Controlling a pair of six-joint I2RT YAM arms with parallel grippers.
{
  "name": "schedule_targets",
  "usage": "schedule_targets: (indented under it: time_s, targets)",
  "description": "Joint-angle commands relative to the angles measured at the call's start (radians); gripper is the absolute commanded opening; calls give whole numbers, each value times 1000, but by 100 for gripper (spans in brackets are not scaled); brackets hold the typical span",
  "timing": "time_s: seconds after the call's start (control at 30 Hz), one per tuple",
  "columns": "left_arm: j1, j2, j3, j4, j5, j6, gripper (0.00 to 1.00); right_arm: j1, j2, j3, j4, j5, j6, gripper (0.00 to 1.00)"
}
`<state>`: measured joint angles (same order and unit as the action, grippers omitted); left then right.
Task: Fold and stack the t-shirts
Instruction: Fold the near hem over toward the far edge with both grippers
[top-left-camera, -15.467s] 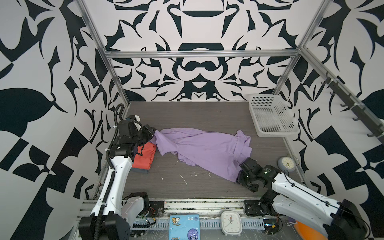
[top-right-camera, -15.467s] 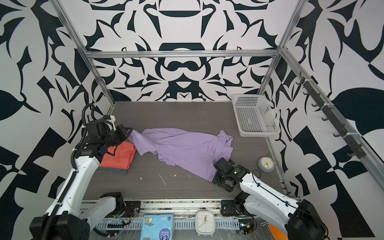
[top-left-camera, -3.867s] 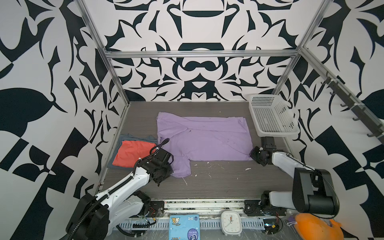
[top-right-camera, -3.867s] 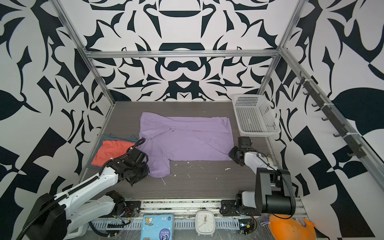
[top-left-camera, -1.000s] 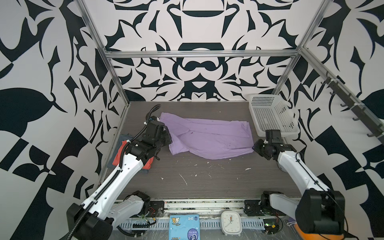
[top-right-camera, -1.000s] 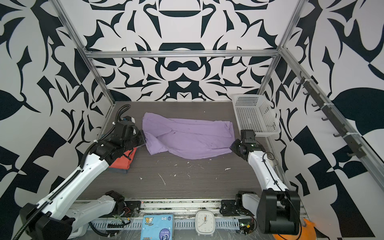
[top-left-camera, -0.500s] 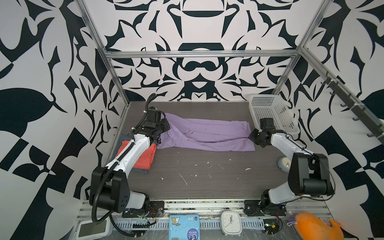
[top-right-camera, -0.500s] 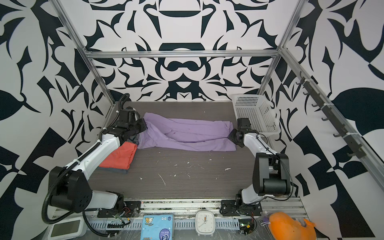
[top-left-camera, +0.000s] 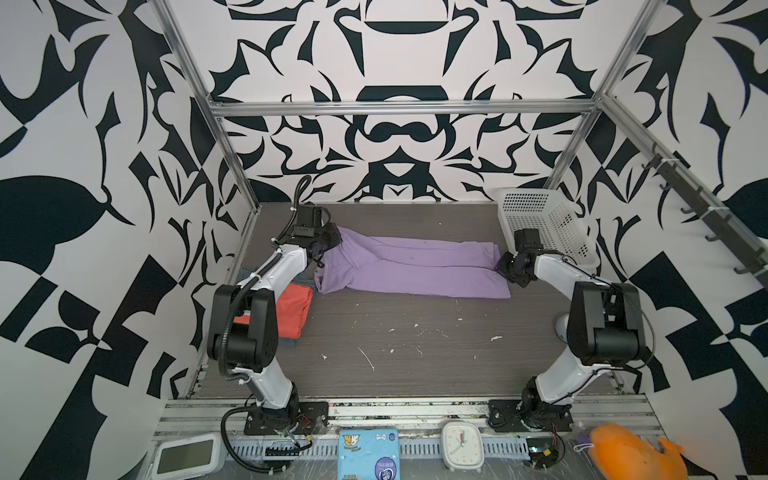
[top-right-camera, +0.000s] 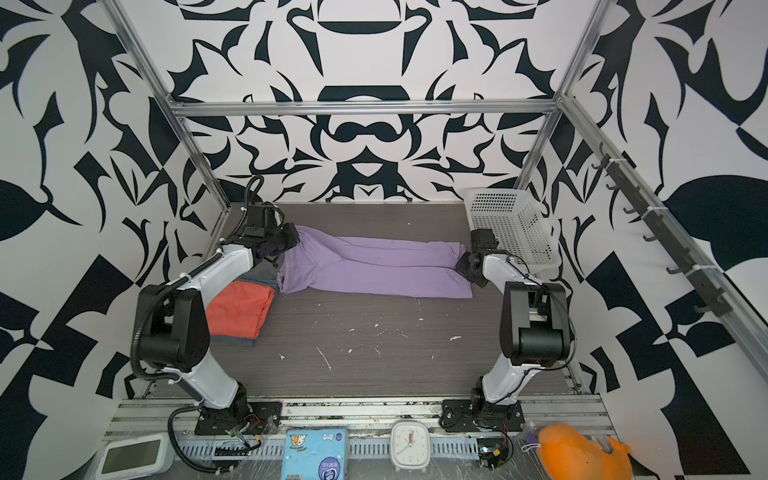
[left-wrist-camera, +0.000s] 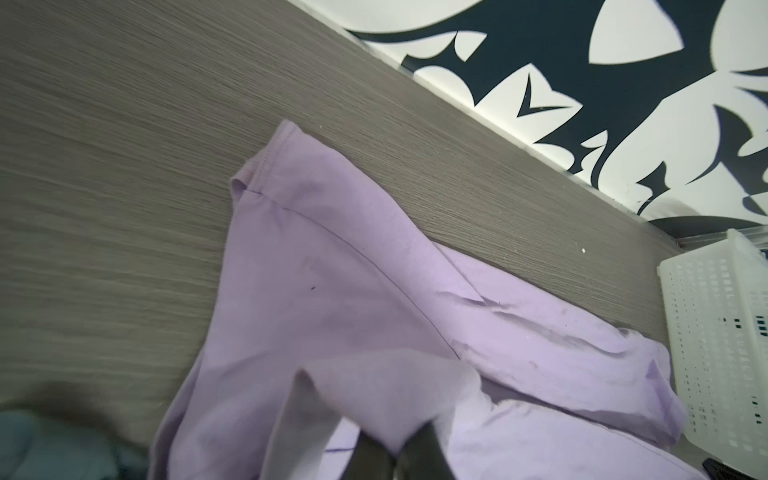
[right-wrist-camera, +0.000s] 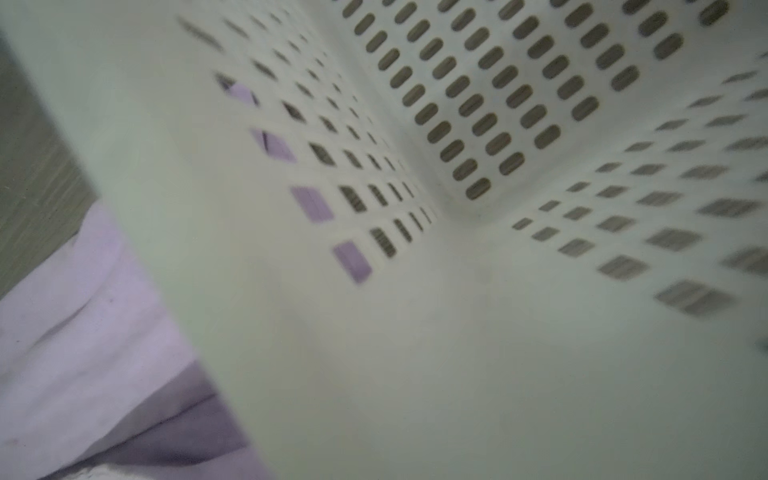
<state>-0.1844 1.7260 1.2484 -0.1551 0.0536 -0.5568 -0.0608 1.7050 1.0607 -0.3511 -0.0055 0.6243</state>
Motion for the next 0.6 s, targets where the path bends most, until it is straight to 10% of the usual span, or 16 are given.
schedule_targets:
  time_s: [0.0,0.17,0.57]
  targets:
    - [8,53,64,23,24,6,0,7,10,52,14,30,-3,0]
    - [16,128,170,-66,-38,14,40,15,-9,66,12,53,-2,25]
    - [42,3,142,-225,-143,55,51,96,-223,15,18,26,-65,34]
